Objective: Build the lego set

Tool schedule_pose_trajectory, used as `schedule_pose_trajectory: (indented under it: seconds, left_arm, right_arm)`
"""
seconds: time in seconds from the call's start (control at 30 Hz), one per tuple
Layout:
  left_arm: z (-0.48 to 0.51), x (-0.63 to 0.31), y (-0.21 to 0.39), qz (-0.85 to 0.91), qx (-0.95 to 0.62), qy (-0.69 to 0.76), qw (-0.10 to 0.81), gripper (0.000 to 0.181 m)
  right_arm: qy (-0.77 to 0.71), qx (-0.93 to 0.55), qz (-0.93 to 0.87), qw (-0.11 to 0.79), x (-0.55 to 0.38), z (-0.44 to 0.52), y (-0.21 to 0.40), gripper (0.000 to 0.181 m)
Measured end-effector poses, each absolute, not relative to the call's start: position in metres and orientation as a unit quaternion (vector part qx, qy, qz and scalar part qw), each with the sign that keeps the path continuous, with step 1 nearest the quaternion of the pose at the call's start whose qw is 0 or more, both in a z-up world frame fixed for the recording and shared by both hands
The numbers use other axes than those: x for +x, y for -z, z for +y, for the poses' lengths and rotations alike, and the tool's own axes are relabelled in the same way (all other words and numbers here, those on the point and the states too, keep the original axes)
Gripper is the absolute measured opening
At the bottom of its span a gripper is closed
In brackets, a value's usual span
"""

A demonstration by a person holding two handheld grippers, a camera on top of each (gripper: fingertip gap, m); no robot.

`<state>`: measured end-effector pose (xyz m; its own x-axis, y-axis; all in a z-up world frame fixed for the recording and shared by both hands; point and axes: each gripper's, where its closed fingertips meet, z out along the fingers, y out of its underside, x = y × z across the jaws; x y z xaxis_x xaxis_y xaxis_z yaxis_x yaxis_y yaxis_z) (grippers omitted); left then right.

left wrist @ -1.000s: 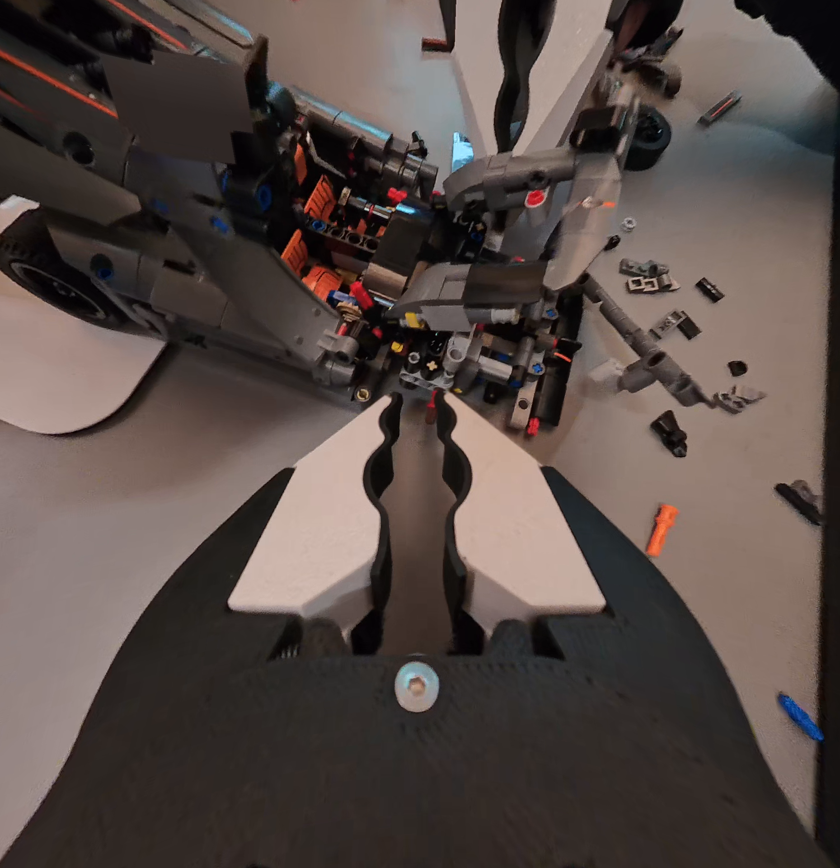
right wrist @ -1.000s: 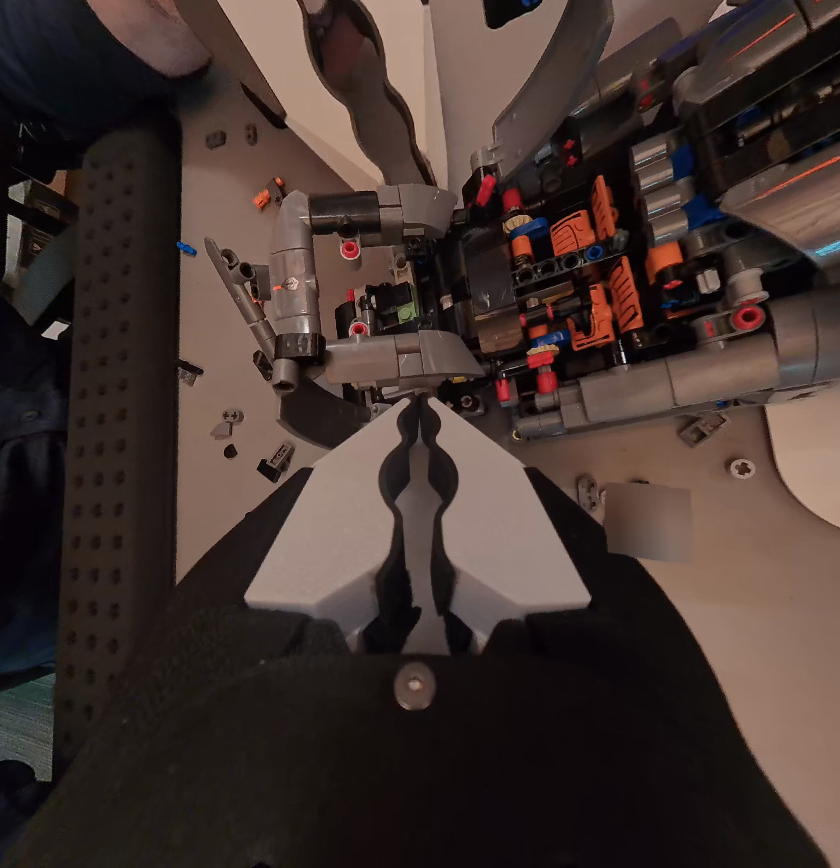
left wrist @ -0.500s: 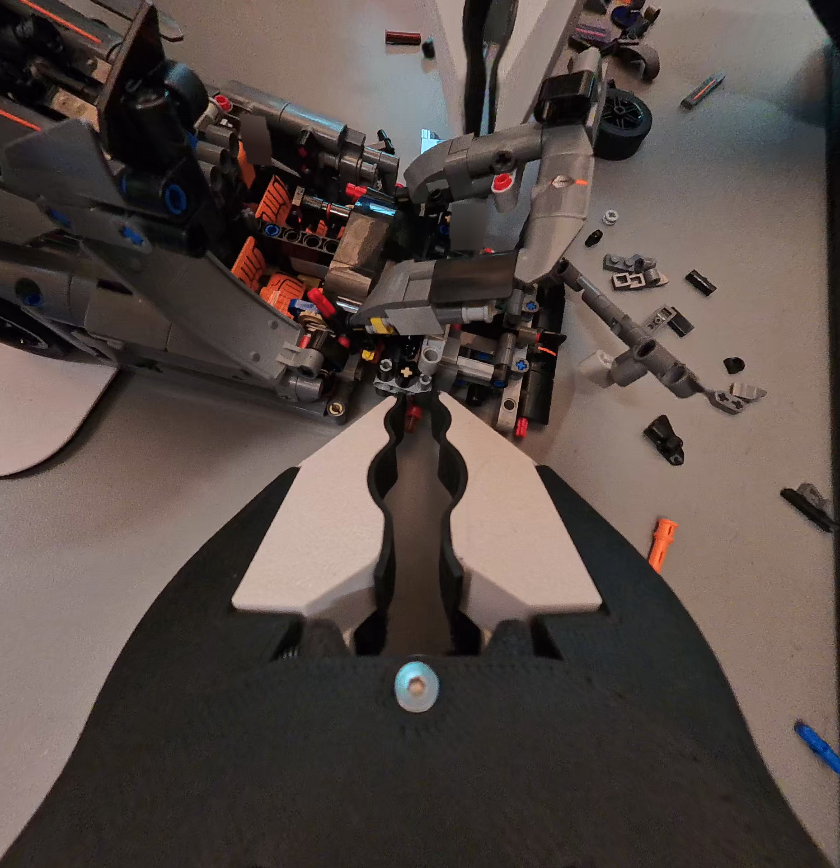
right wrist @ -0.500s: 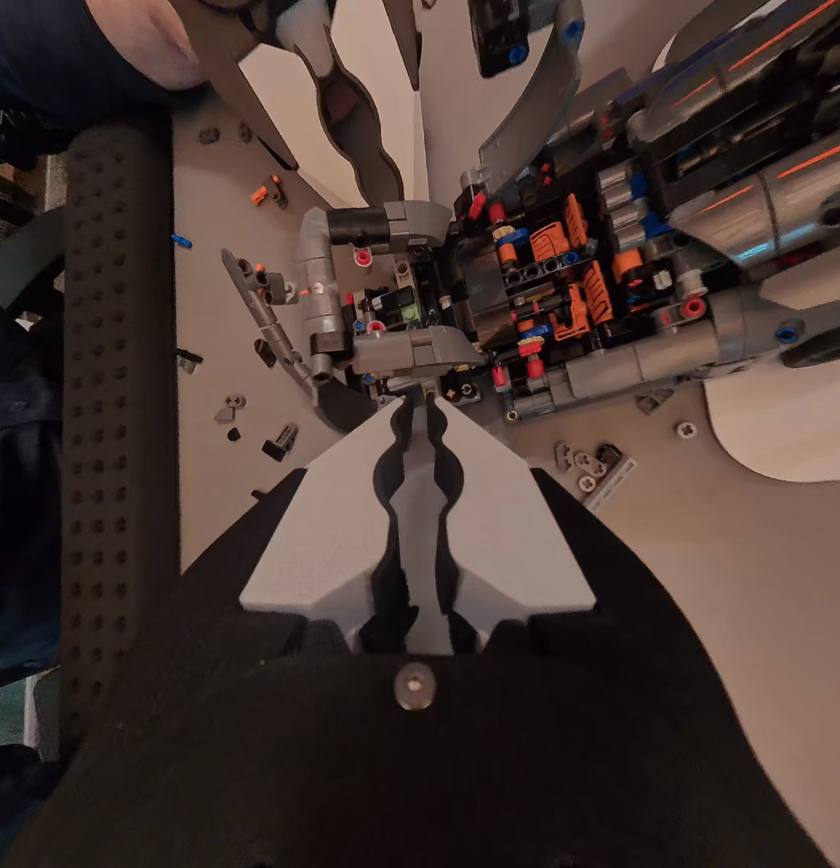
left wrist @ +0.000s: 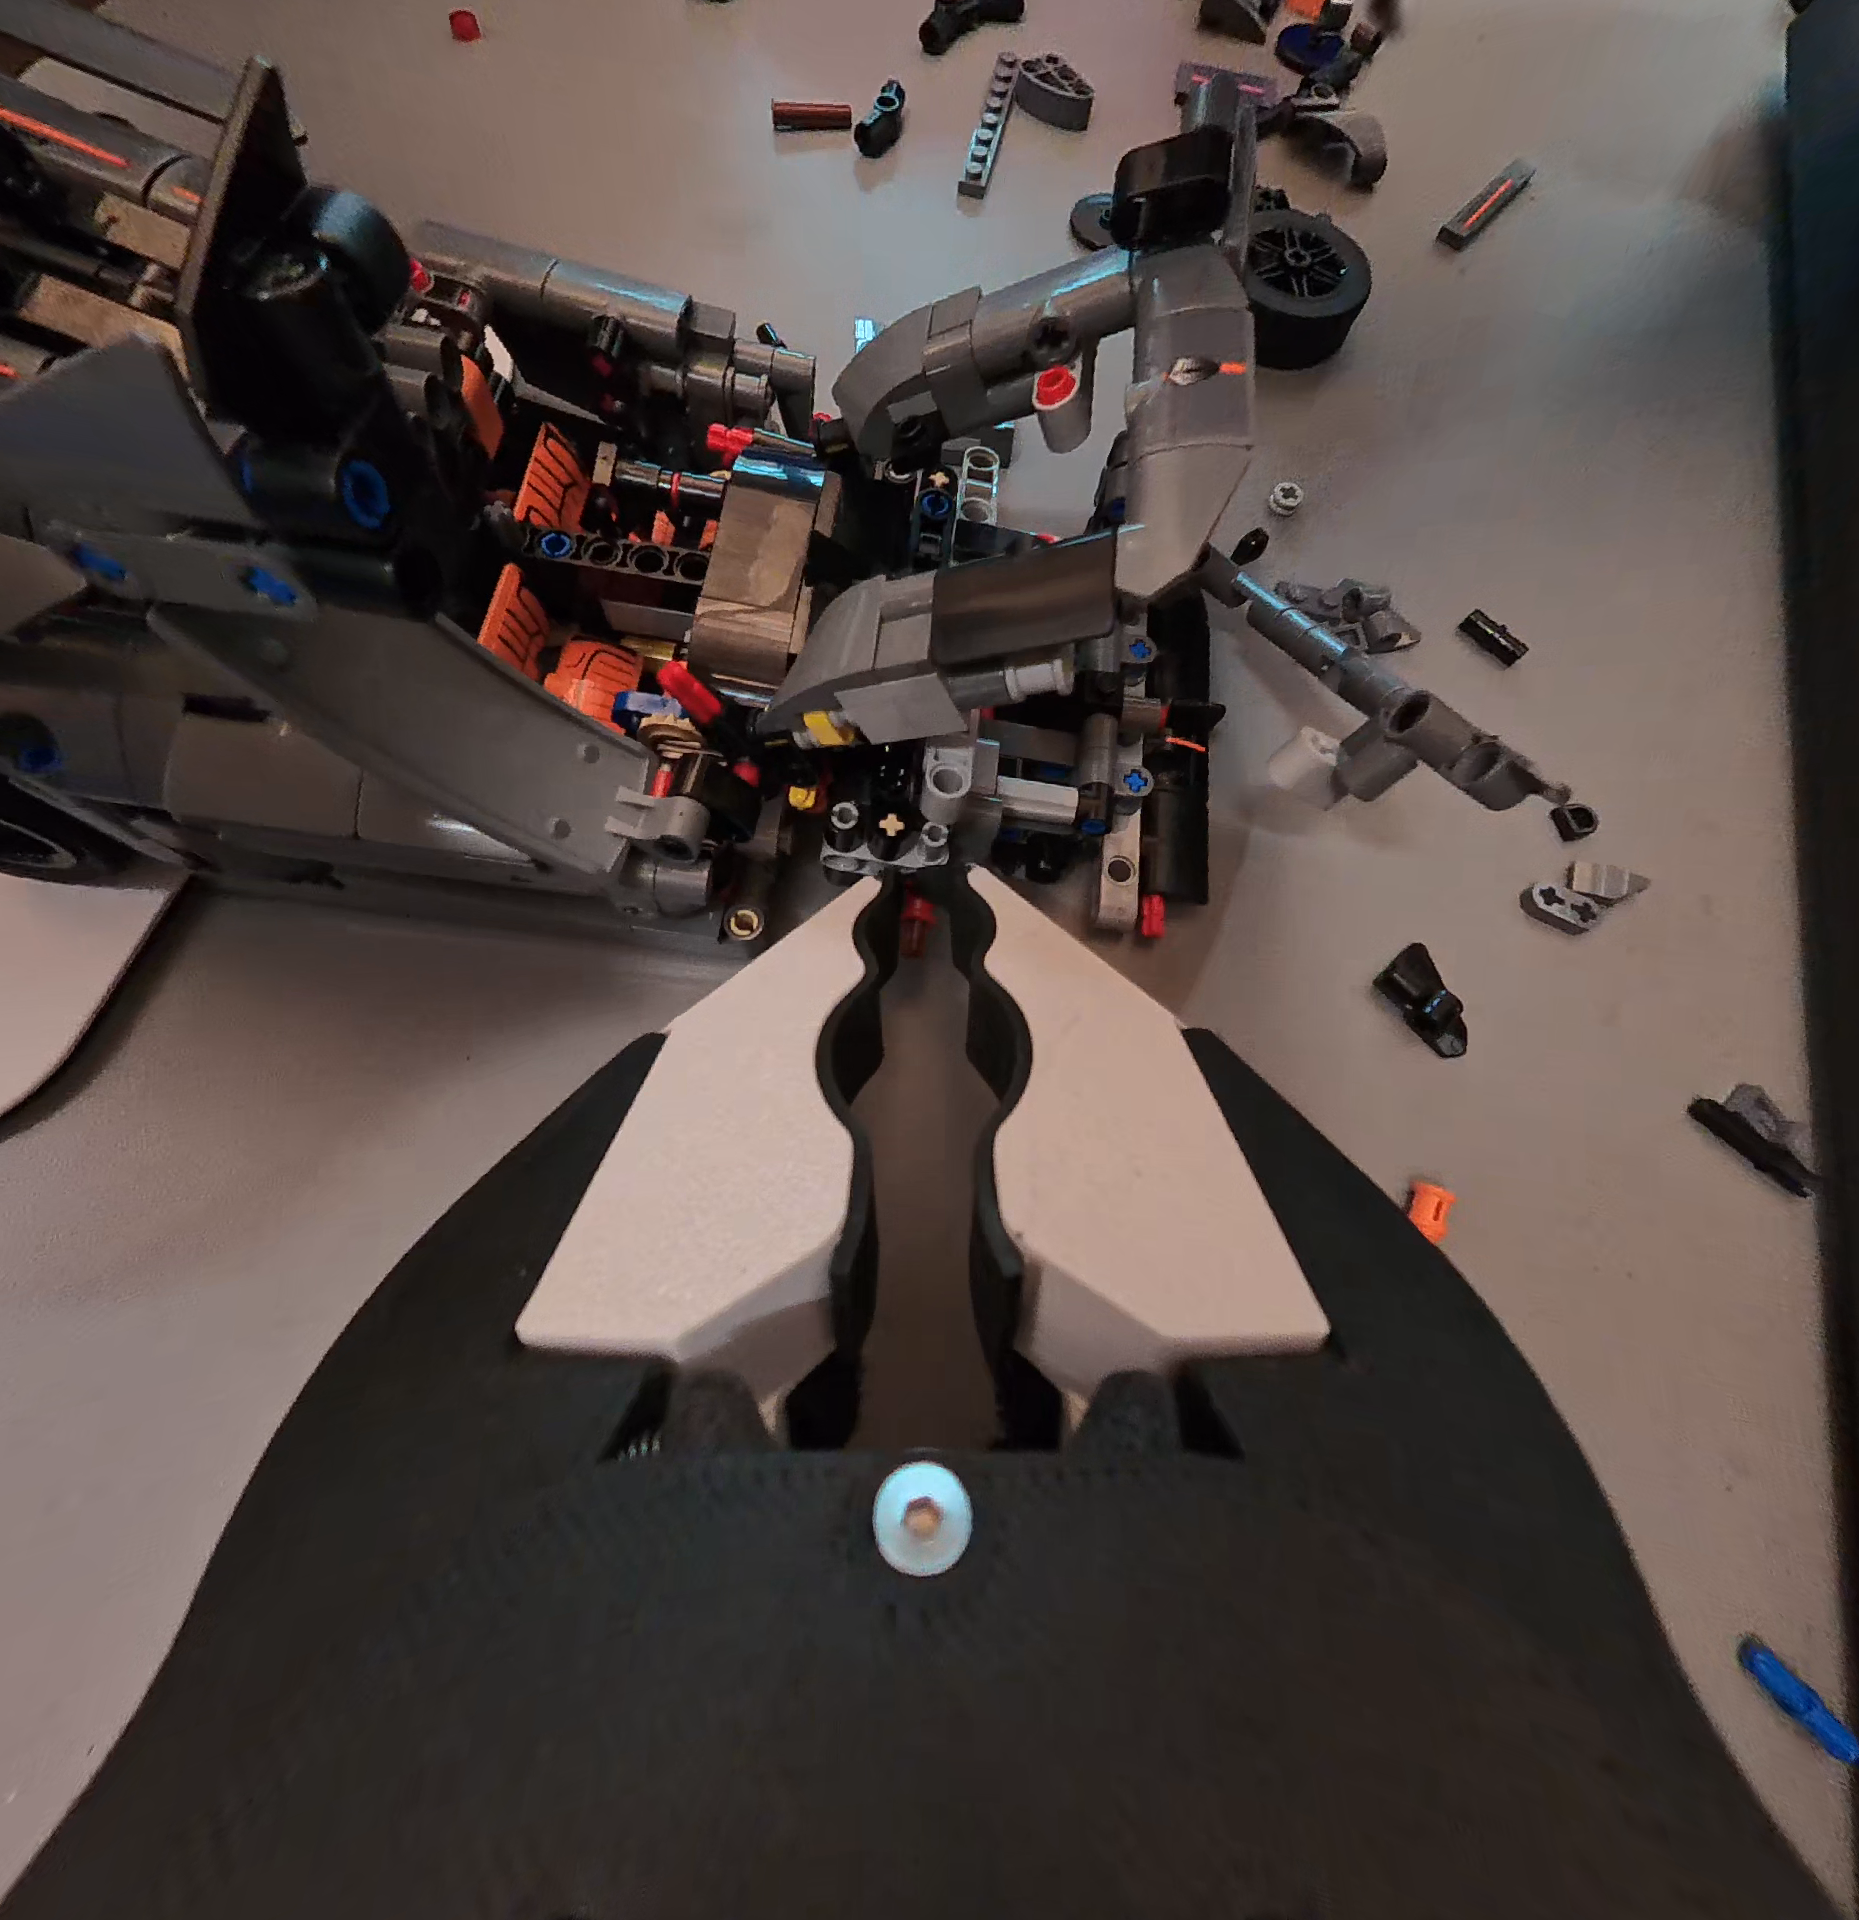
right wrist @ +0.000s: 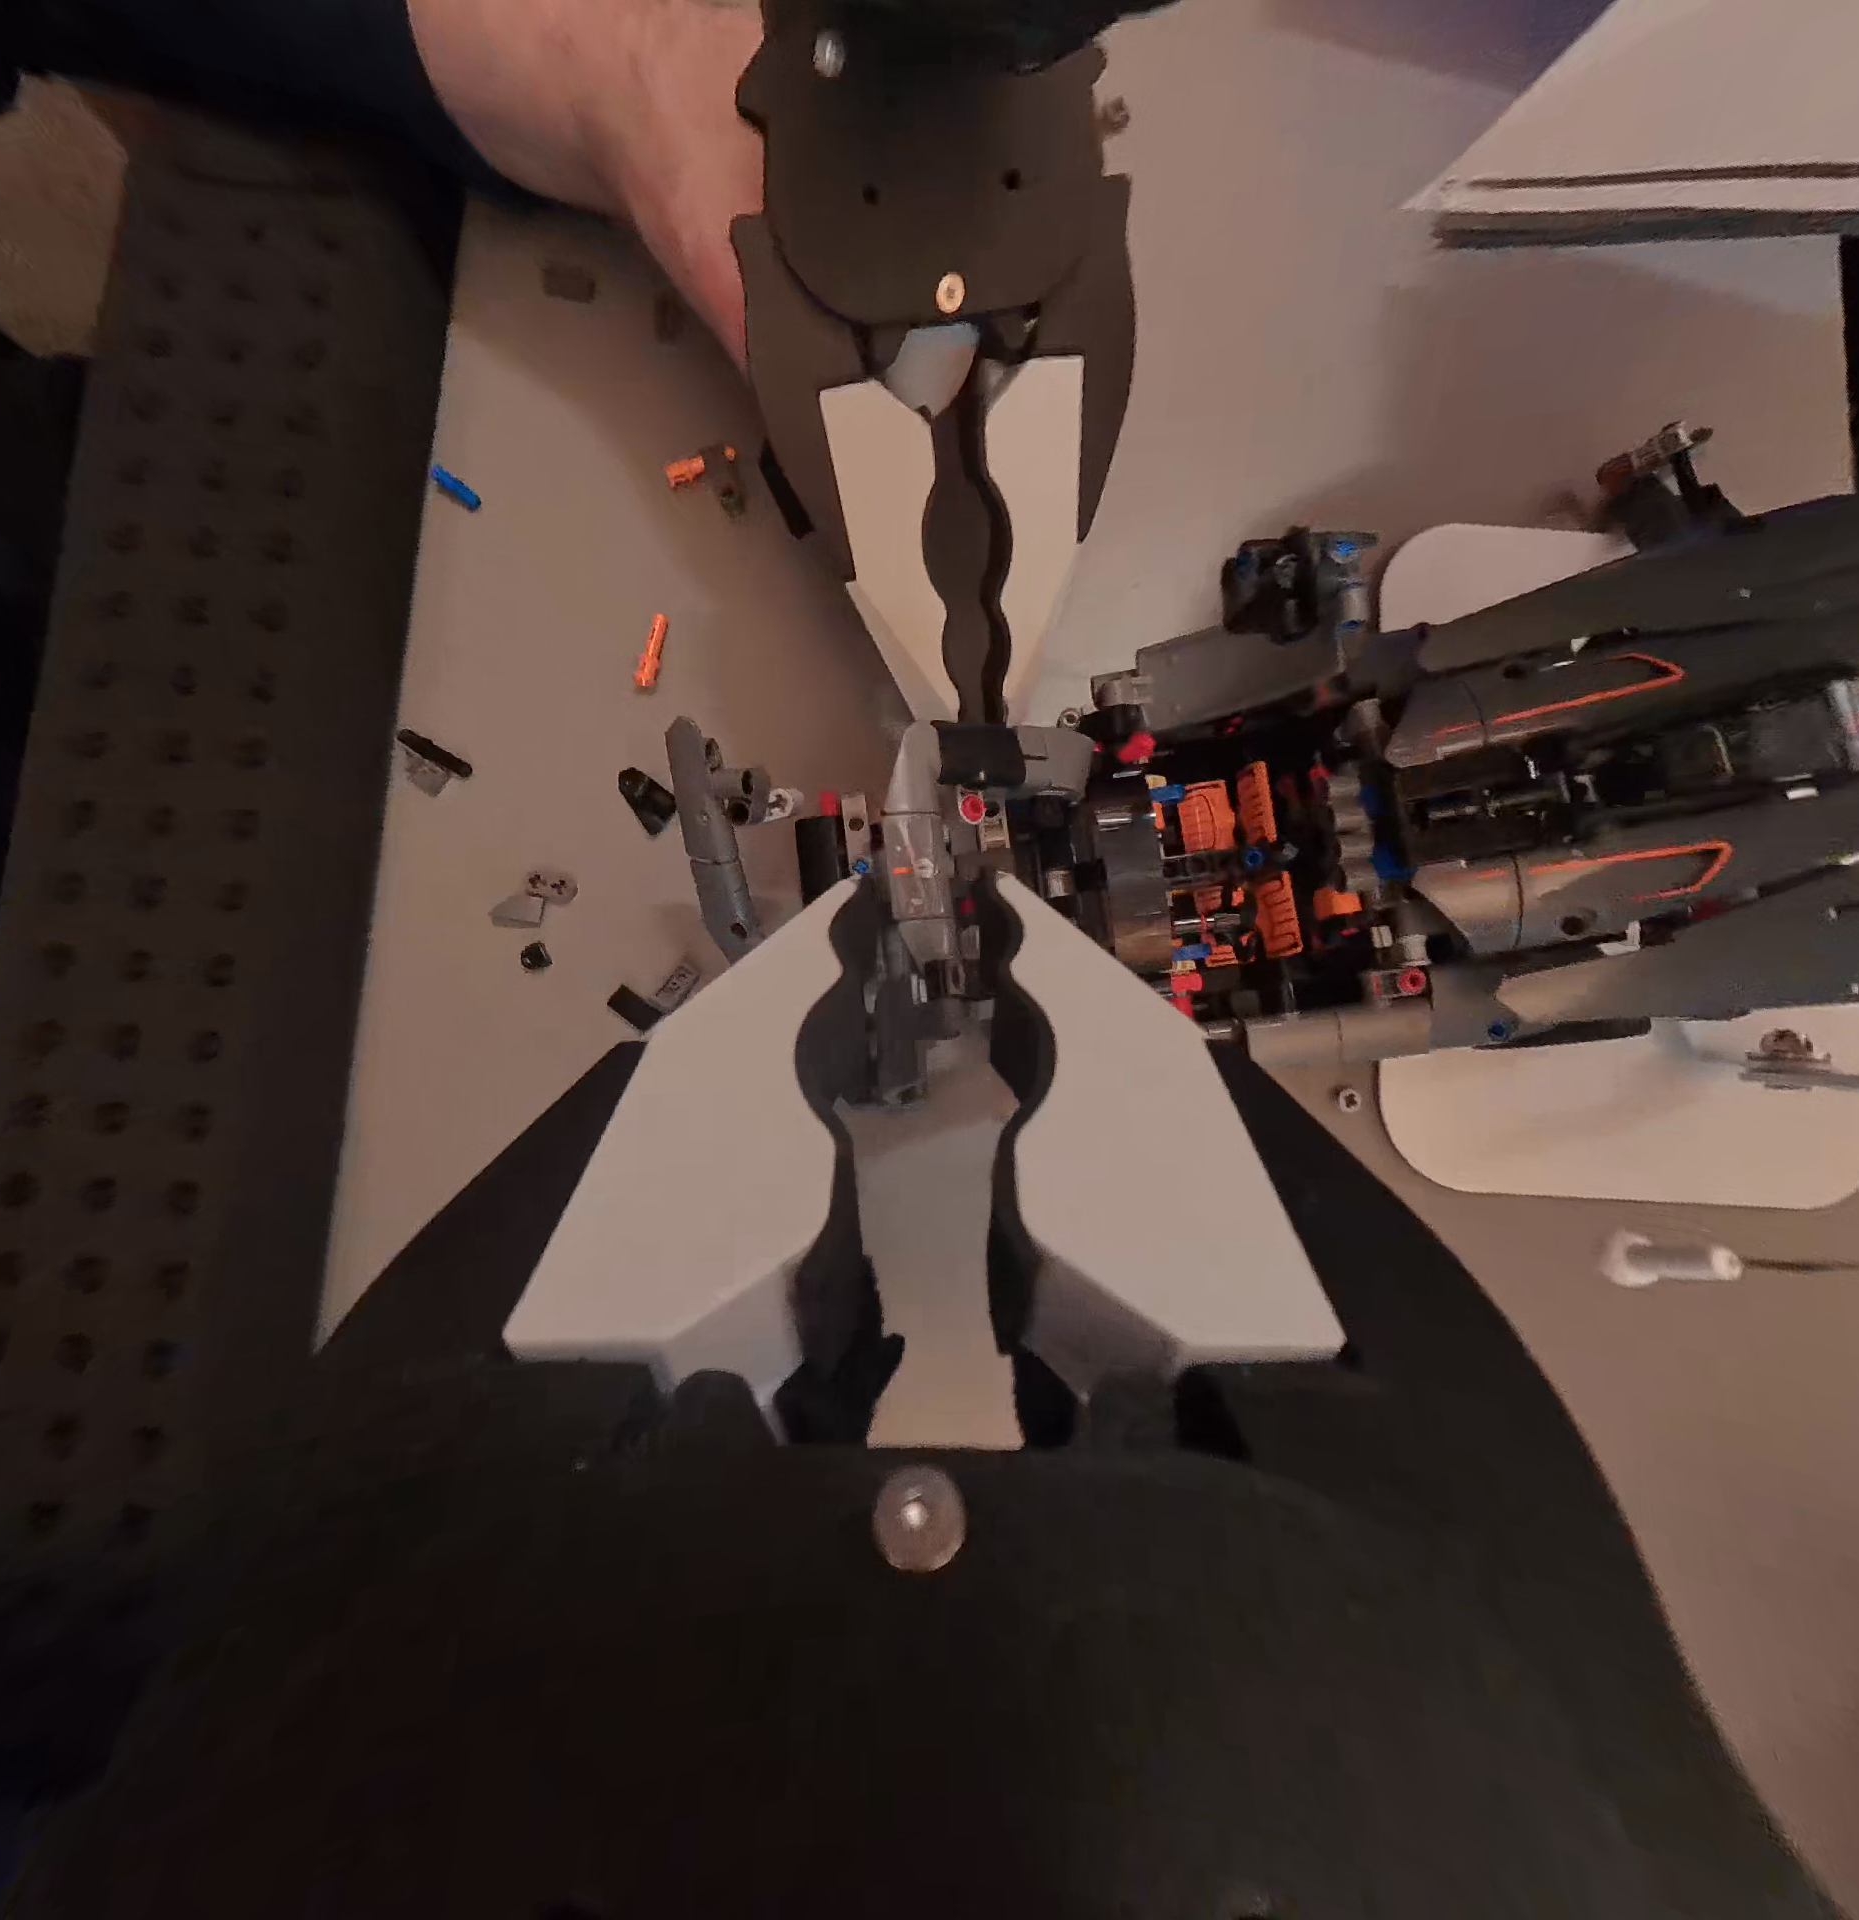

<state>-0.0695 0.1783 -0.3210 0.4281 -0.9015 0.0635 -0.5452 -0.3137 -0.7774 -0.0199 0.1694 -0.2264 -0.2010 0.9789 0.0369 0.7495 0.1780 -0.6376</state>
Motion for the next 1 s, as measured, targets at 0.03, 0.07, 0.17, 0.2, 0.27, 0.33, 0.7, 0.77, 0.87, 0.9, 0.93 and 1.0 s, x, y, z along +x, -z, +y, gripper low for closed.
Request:
schedule_pose_trajectory:
  seconds: [0.03,0.07,0.17,0.2,0.27,0.33,0.7,0.77,0.87,0.9,0.93,1.0]
  left_arm:
    - [0.178,-0.069,0.32,0.471,-0.768,0.255,0.351,0.006]
    - [0.179,-0.069,0.32,0.472,-0.766,0.253,0.355,0.006]
    - [0.178,-0.069,0.321,0.477,-0.765,0.247,0.356,0.006]
    - [0.178,-0.069,0.32,0.477,-0.764,0.247,0.357,0.006]
    - [0.179,-0.069,0.319,0.479,-0.762,0.246,0.36,0.006]
    - [0.178,-0.069,0.319,0.481,-0.76,0.243,0.363,0.006]
    - [0.178,-0.067,0.32,0.487,-0.758,0.234,0.366,0.004]
    - [0.178,-0.067,0.32,0.487,-0.758,0.234,0.366,0.004]
    - [0.179,-0.067,0.32,0.487,-0.758,0.232,0.366,0.004]
    - [0.179,-0.067,0.32,0.487,-0.758,0.232,0.367,0.004]
    - [0.179,-0.067,0.32,0.487,-0.758,0.232,0.367,0.004]
    - [0.179,-0.067,0.32,0.487,-0.758,0.232,0.367,0.004]
  right_arm:
    - [-0.236,-0.586,-0.741,0.227,-0.021,0.169,0.231,0.018]
    - [-0.22,-0.584,-0.746,0.232,-0.023,0.17,0.236,0.018]
    - [-0.194,-0.578,-0.758,0.231,-0.033,0.167,0.248,0.022]
    - [-0.184,-0.578,-0.761,0.231,-0.036,0.168,0.253,0.023]
    - [-0.166,-0.578,-0.767,0.222,-0.038,0.167,0.263,0.026]
    - [-0.145,-0.581,-0.77,0.218,-0.039,0.17,0.272,0.028]
    - [-0.089,-0.586,-0.778,0.211,-0.044,0.177,0.297,0.022]
    - [-0.091,-0.588,-0.775,0.21,-0.044,0.177,0.297,0.022]
    - [-0.089,-0.589,-0.776,0.208,-0.045,0.177,0.299,0.021]
    - [-0.085,-0.588,-0.777,0.208,-0.045,0.177,0.3,0.021]
    - [-0.083,-0.587,-0.777,0.21,-0.045,0.177,0.3,0.021]
    - [-0.086,-0.591,-0.774,0.208,-0.046,0.177,0.299,0.021]
